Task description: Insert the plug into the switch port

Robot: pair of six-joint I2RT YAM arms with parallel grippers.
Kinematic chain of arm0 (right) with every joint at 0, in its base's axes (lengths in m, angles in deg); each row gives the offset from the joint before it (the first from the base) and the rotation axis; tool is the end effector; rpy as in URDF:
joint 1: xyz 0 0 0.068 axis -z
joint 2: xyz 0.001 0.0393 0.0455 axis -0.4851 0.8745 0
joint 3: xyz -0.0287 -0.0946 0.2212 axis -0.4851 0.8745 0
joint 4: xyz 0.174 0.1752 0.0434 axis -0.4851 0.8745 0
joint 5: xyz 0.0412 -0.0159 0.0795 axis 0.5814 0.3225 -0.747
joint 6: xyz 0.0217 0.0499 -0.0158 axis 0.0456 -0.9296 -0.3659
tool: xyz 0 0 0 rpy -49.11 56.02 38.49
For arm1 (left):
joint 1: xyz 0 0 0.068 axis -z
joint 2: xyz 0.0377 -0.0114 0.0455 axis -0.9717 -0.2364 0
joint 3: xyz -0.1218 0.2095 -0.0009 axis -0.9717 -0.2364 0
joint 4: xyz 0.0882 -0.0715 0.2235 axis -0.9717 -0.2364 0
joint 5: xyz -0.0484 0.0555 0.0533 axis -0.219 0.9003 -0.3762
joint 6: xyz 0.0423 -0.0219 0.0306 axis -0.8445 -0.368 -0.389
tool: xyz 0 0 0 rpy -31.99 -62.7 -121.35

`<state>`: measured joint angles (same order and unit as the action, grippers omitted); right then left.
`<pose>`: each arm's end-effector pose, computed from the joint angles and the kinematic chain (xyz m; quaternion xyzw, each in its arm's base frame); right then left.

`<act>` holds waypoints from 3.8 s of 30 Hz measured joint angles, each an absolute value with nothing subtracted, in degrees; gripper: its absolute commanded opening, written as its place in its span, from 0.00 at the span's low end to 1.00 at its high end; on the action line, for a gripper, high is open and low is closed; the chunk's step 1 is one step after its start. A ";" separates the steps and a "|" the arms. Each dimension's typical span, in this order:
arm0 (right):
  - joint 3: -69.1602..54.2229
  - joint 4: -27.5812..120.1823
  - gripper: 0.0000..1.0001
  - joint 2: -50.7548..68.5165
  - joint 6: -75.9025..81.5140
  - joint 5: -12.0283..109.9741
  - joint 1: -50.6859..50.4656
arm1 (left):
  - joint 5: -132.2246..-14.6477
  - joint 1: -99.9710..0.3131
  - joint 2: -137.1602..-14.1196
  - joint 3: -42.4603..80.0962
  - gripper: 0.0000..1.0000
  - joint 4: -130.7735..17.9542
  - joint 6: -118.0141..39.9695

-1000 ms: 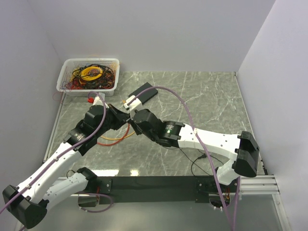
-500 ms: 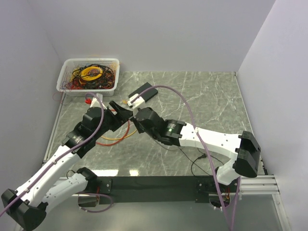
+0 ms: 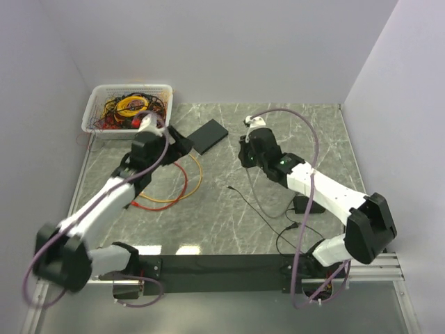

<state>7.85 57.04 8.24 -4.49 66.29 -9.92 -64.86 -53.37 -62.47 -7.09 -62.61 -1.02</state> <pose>0.2513 0.1946 0.2596 -0.1466 0.8577 0.1517 0.4688 0.2390 -0.1010 0.2736 -0.1903 0.7971 -0.3372 0.4634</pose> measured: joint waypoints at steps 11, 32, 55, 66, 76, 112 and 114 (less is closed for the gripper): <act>-12.61 55.49 0.00 35.19 -12.55 53.26 3.26 | -82.37 -61.67 -112.63 23.92 0.76 -42.42 -11.58; -60.39 68.82 0.00 74.14 -23.48 53.94 7.19 | -88.16 -66.24 -135.23 49.28 0.76 -47.51 -13.81; -50.33 60.88 0.00 71.32 -29.95 41.37 8.15 | -87.79 -63.57 -132.74 39.31 0.72 -50.20 -9.24; -20.72 53.32 0.00 53.10 -28.66 42.70 5.62 | -81.95 -55.97 -116.44 16.45 0.72 -49.04 -7.23; 2.80 47.68 0.00 36.92 -28.40 45.72 -2.88 | -75.04 -47.47 -102.93 4.10 0.72 -52.45 -3.75; 28.18 46.52 0.00 15.48 -17.86 29.65 -16.81 | -78.41 -46.00 -92.46 -15.48 0.70 -24.67 -15.07; 27.22 46.04 0.00 17.84 -17.52 29.35 -16.85 | -78.41 -46.00 -92.90 -15.88 0.70 -24.03 -15.58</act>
